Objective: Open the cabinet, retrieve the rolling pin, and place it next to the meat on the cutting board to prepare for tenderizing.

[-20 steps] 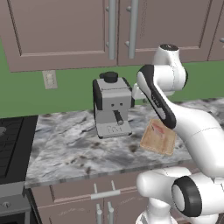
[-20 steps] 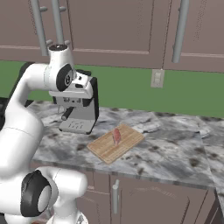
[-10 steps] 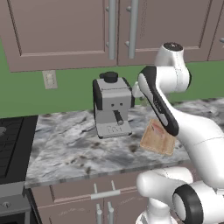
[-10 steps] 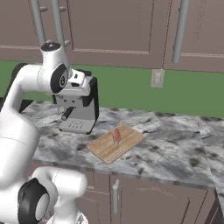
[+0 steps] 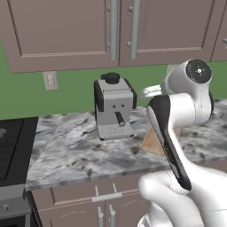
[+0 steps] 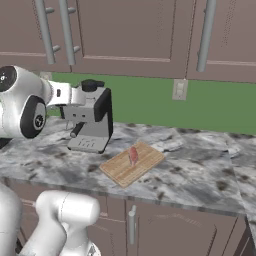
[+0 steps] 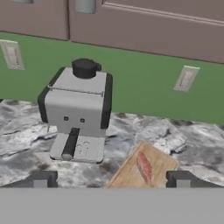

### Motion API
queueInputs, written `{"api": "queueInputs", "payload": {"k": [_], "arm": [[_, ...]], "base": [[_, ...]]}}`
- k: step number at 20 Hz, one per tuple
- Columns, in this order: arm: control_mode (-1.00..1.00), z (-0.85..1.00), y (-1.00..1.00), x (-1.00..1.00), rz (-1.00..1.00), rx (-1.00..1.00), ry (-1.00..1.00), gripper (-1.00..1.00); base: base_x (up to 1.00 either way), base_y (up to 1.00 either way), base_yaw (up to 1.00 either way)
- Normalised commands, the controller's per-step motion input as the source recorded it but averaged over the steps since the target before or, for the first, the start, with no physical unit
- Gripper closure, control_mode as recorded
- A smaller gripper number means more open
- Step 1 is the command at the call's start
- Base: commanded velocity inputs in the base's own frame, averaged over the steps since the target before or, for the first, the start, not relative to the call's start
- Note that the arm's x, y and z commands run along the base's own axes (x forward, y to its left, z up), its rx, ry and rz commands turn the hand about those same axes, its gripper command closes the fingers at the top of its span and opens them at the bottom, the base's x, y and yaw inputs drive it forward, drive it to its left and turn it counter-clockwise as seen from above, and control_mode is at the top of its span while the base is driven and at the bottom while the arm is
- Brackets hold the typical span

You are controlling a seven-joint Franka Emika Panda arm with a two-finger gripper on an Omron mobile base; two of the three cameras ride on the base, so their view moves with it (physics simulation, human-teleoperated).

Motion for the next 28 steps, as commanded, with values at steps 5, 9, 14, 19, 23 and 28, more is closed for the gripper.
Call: {"api": "queueInputs", "payload": {"k": [5, 9, 14, 19, 23, 28], "arm": [[-1.00, 0.68, 0.00, -0.63, 0.00, -0.03, -0.59, -1.00], [-1.00, 0.82, 0.01, -0.29, 0.00, 0.00, -0.55, -1.00], [-1.00, 0.82, 0.02, -0.14, 0.00, 0.06, -0.41, -1.00], [-1.00, 0.42, 0.00, 0.01, 0.00, 0.04, -0.15, -1.00], [-1.00, 0.04, 0.00, 0.03, 0.00, 0.00, -0.05, -1.00], [-1.00, 0.00, 0.00, 0.00, 0.00, 0.00, 0.00, -1.00]], "base": [[0.00, 0.00, 0.00], [0.00, 0.00, 0.00], [0.00, 0.00, 0.00], [0.00, 0.00, 0.00], [0.00, 0.00, 0.00], [0.00, 0.00, 0.00]]}}
